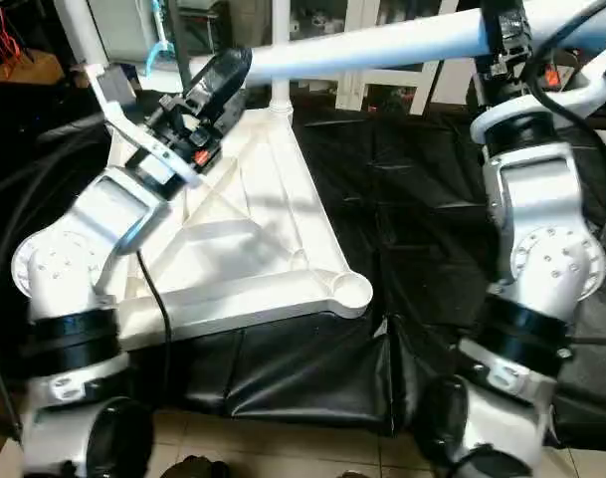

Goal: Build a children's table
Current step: Insert table leg to table base

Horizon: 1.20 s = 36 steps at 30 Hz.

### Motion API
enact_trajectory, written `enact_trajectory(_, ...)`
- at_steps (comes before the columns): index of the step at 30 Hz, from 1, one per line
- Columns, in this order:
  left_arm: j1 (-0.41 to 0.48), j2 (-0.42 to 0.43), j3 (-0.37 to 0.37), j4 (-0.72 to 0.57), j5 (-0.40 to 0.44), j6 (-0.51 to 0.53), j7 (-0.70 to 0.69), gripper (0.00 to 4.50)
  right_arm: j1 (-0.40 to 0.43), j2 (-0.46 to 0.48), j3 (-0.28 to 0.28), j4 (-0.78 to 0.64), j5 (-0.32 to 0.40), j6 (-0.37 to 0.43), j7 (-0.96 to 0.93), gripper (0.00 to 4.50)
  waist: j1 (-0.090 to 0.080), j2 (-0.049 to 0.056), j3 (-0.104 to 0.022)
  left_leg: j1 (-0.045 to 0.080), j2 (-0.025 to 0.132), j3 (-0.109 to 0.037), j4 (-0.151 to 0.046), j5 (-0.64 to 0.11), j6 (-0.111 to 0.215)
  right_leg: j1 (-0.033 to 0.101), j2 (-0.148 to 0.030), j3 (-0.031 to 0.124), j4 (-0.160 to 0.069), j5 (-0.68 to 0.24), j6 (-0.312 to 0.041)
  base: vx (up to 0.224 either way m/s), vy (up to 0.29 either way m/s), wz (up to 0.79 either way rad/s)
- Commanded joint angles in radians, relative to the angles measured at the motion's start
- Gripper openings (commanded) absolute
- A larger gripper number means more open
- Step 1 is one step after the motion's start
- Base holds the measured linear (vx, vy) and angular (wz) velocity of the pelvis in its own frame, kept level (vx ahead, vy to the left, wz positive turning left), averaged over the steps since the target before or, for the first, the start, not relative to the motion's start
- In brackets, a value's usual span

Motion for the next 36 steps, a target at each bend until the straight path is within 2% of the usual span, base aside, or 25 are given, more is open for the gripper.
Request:
enact_trajectory(1, -0.012, -0.036, 0.037, 0.023, -0.045, -0.031, 0.102, 4.50, -0.031, 0.021, -0.021, -0.062, 0.059, -0.029, -0.021, 1.82, -0.004, -0.018, -0.088, 0.040, 0.011, -0.012, -0.058, -0.220, -0.043, 0.033, -0.012, 0.003, -0.079, -0.238, -0.090, 0.000, 0.000, 0.00)
enact_trajectory(3, -0.020, -0.050, 0.046, 0.022, -0.052, -0.054, 0.131, 4.50, -0.024, 0.028, -0.013, -0.079, 0.064, -0.019, -0.018, 1.82, -0.003, -0.014, -0.089, 0.040, 0.011, -0.016, -0.062, -0.226, -0.052, 0.034, -0.009, 0.001, -0.080, -0.240, -0.057, 0.000, 0.000, 0.00)
enact_trajectory(5, -0.039, -0.053, 0.062, 0.034, -0.051, -0.084, 0.153, 4.50, -0.010, 0.036, 0.001, -0.096, 0.068, -0.008, -0.019, 1.82, -0.004, -0.012, -0.091, 0.042, 0.013, -0.018, -0.064, -0.227, -0.060, 0.032, -0.008, 0.000, -0.081, -0.233, -0.042, 0.000, 0.000, 0.00)
enact_trajectory(9, -0.062, -0.044, 0.075, 0.052, -0.043, -0.124, 0.173, 4.50, 0.017, 0.045, 0.034, -0.116, 0.059, 0.004, -0.014, 1.82, -0.002, -0.013, -0.091, 0.041, 0.010, -0.016, -0.063, -0.224, -0.071, 0.028, -0.010, 0.001, -0.084, -0.224, -0.025, 0.000, 0.000, 0.00)
enact_trajectory(10, -0.077, -0.048, 0.090, 0.056, -0.071, -0.150, 0.174, 4.50, 0.037, 0.046, 0.057, -0.126, 0.029, 0.007, -0.015, 1.82, -0.002, -0.014, -0.090, 0.039, 0.010, -0.017, -0.064, -0.225, -0.073, 0.029, -0.011, 0.001, -0.084, -0.228, -0.024, 0.000, 0.000, 0.00)
enact_trajectory(12, -0.083, -0.050, 0.093, 0.052, -0.101, -0.158, 0.170, 4.50, 0.044, 0.050, 0.063, -0.130, 0.010, -0.004, -0.024, 1.82, 0.000, -0.014, -0.091, 0.038, 0.010, -0.017, -0.065, -0.219, -0.081, 0.031, -0.012, 0.001, -0.081, -0.220, -0.025, 0.000, 0.000, 0.00)
enact_trajectory(17, -0.075, -0.045, 0.078, 0.043, -0.137, -0.129, 0.152, 4.50, 0.038, 0.071, 0.057, -0.129, -0.007, -0.041, -0.035, 1.81, -0.001, -0.014, -0.092, 0.037, 0.010, -0.015, -0.063, -0.208, -0.079, 0.028, -0.011, 0.002, -0.077, -0.198, -0.034, 0.000, 0.000, 0.00)
enact_trajectory(22, -0.061, -0.040, 0.051, 0.028, -0.119, -0.131, 0.155, 4.50, 0.052, 0.074, 0.084, -0.135, 0.030, -0.012, -0.023, 1.81, -0.001, -0.013, -0.092, 0.037, 0.009, -0.015, -0.062, -0.206, -0.073, 0.030, -0.011, 0.002, -0.078, -0.188, -0.030, 0.000, 0.000, 0.00)
enact_trajectory(24, -0.062, -0.041, 0.044, 0.038, -0.097, -0.157, 0.175, 4.50, 0.072, 0.094, 0.108, -0.154, 0.033, 0.000, -0.023, 1.81, -0.001, -0.012, -0.091, 0.037, 0.010, -0.016, -0.063, -0.207, -0.071, 0.030, -0.011, 0.002, -0.079, -0.190, -0.027, 0.000, 0.000, 0.00)
enact_trajectory(25, -0.066, -0.042, 0.038, 0.056, -0.072, -0.186, 0.199, 4.50, 0.089, 0.114, 0.128, -0.173, 0.021, 0.000, -0.029, 1.81, -0.002, -0.008, -0.091, 0.036, 0.011, -0.017, -0.065, -0.211, -0.073, 0.029, -0.011, 0.003, -0.081, -0.185, -0.019, 0.000, 0.000, 0.00)
enact_trajectory(27, -0.070, -0.044, 0.041, 0.070, -0.055, -0.206, 0.204, 4.50, 0.090, 0.134, 0.129, -0.177, 0.026, -0.013, -0.042, 1.81, -0.004, -0.011, -0.093, 0.036, 0.010, -0.019, -0.065, -0.213, -0.078, 0.032, -0.012, 0.002, -0.078, -0.182, -0.016, 0.000, 0.000, 0.00)
enact_trajectory(28, -0.071, -0.046, 0.042, 0.072, -0.053, -0.209, 0.206, 4.16, 0.091, 0.137, 0.130, -0.178, 0.023, -0.016, -0.042, 1.81, -0.004, -0.010, -0.092, 0.036, 0.010, -0.018, -0.065, -0.216, -0.080, 0.029, -0.012, 0.002, -0.080, -0.191, -0.011, 0.000, 0.000, 0.00)
enact_trajectory(30, -0.083, -0.060, 0.052, 0.090, -0.045, -0.243, 0.223, 4.16, 0.099, 0.162, 0.157, -0.189, -0.022, -0.041, -0.036, 1.81, -0.004, -0.007, -0.091, 0.038, 0.011, -0.020, -0.068, -0.233, -0.093, 0.027, -0.012, 0.003, -0.082, -0.213, -0.002, 0.000, 0.000, 0.00)
enact_trajectory(32, -0.084, -0.064, 0.049, 0.085, -0.055, -0.243, 0.229, 4.13, 0.099, 0.172, 0.167, -0.193, -0.033, -0.049, -0.039, 1.81, -0.004, -0.008, -0.091, 0.039, 0.011, -0.020, -0.068, -0.236, -0.100, 0.026, -0.012, 0.003, -0.081, -0.215, 0.003, 0.000, 0.000, 0.00)
enact_trajectory(34, -0.082, -0.070, 0.047, 0.079, -0.063, -0.244, 0.249, 3.83, 0.098, 0.185, 0.180, -0.200, -0.053, -0.064, -0.042, 1.81, -0.002, -0.007, -0.092, 0.041, 0.012, -0.020, -0.068, -0.236, -0.104, 0.024, -0.012, 0.003, -0.079, -0.203, 0.000, 0.000, 0.000, 0.00)
enact_trajectory(36, -0.080, -0.074, 0.043, 0.075, -0.064, -0.255, 0.262, 3.74, 0.095, 0.197, 0.191, -0.206, -0.070, -0.080, -0.045, 1.81, -0.001, -0.007, -0.092, 0.038, 0.012, -0.022, -0.069, -0.228, -0.106, 0.026, -0.013, 0.002, -0.077, -0.186, 0.000, 0.000, 0.000, 0.00)
